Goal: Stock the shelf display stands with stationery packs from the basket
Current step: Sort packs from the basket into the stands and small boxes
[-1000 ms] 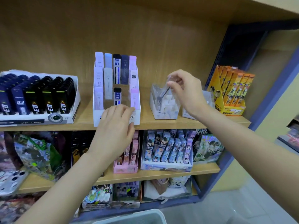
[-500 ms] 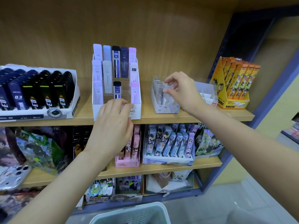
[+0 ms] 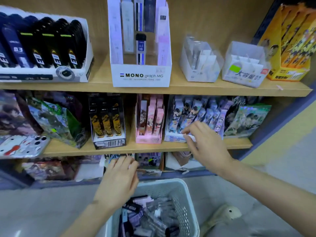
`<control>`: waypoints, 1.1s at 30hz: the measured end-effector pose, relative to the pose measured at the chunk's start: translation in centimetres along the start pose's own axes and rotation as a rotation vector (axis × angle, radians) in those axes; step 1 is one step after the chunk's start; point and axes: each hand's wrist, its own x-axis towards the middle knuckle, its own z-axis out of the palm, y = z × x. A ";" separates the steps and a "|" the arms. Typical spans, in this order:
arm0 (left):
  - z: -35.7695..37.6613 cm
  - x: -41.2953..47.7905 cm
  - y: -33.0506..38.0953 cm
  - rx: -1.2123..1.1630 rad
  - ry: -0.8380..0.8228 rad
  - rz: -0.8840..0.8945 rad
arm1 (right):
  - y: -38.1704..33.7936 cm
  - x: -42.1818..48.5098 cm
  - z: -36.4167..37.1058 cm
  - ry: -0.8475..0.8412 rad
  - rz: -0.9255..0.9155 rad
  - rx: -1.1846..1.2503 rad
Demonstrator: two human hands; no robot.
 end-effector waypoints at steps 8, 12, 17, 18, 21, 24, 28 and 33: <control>10.1 -7.6 -2.5 -0.131 -0.393 -0.366 | -2.2 -8.5 13.8 -0.531 0.050 0.214; 12.6 -9.3 -3.0 -0.337 -0.425 -0.586 | -3.0 -14.1 20.3 -0.940 0.207 0.302; 13.4 -9.8 -2.1 -0.542 -0.409 -0.744 | -4.5 -17.9 24.1 -1.112 0.458 0.375; 13.3 -9.7 -1.9 -0.560 -0.398 -0.763 | -4.8 -18.3 24.5 -1.133 0.498 0.389; 13.3 -9.3 -1.3 -0.585 -0.362 -0.833 | -5.2 -19.0 25.8 -1.142 0.507 0.395; 13.6 -8.9 -0.7 -0.604 -0.317 -0.885 | -5.7 -19.0 27.2 -1.163 0.561 0.354; 14.0 -8.7 0.0 -0.618 -0.274 -0.956 | -6.7 -19.0 28.4 -1.231 0.587 0.308; 14.5 -9.2 -0.2 -0.559 -0.229 -0.956 | -6.8 -19.0 28.7 -1.247 0.590 0.326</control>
